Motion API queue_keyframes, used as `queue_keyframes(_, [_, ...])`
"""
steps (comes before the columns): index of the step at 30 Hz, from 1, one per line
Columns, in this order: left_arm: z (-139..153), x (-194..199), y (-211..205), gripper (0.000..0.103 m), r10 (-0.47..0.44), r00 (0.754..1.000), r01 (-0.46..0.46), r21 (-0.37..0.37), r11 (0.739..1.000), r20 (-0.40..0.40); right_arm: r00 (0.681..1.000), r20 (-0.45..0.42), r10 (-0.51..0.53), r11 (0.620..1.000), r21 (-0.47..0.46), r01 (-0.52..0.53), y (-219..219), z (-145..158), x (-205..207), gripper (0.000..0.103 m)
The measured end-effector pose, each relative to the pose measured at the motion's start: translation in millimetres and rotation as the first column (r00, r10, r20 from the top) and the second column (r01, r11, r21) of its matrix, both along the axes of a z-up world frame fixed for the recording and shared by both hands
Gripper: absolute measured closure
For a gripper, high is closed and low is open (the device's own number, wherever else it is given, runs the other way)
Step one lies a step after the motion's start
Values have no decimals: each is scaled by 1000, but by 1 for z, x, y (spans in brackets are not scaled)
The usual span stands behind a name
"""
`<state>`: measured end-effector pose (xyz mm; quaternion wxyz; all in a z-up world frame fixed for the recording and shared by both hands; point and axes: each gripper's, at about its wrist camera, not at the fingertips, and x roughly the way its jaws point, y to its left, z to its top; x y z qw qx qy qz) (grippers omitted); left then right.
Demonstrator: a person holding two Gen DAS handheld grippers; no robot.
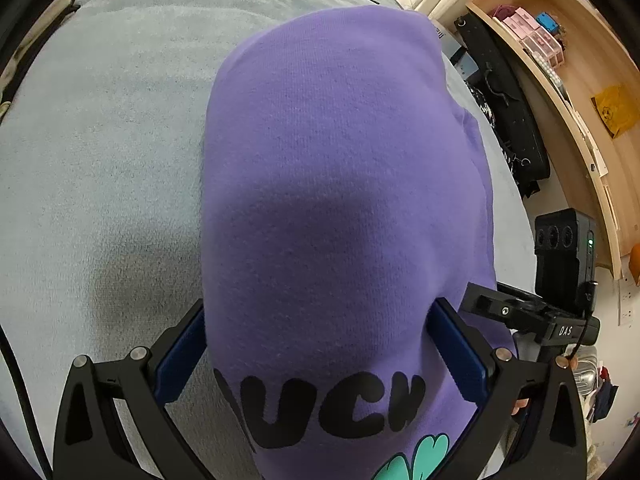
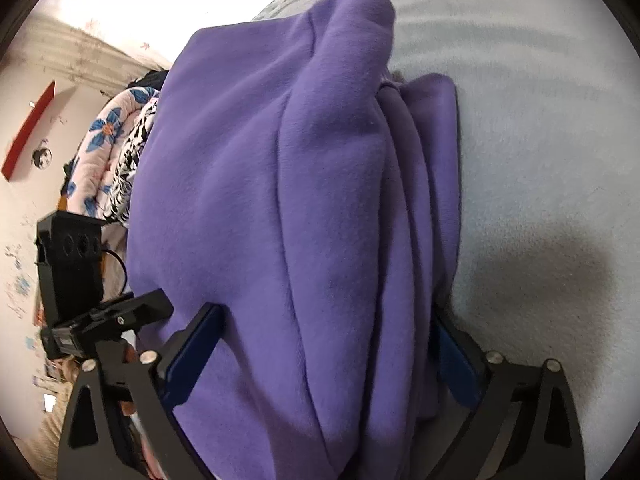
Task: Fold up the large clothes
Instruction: 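Grasp the folded hoodie bundle from its sides with both tools, then carry the bundle with both tools onto the black-and-white clothes stack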
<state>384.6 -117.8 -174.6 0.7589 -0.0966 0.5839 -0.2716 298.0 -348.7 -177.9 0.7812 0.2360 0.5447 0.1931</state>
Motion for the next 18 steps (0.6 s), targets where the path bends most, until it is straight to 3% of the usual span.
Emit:
queue_keyframes(2, [1, 0, -2, 0, 3, 1000, -3, 5, 1000, 8, 1000, 6, -1, 1000, -10, 1, 0, 3, -1, 17])
queue_keyframes(7, [7, -7, -9, 5, -2, 999, 0, 32, 1000, 48, 999, 42, 8, 999, -52, -6, 0, 18, -9, 58])
queue_keyframes(13, [26, -19, -10, 20, -5, 994, 0, 47, 999, 107, 996, 87, -6, 993, -121, 17, 11, 38, -22, 67])
queue_keyframes(18, [50, -35, 4, 22, -6, 990, -1, 45, 999, 144, 993, 121, -12, 990, -135, 28, 26, 60, -46, 70])
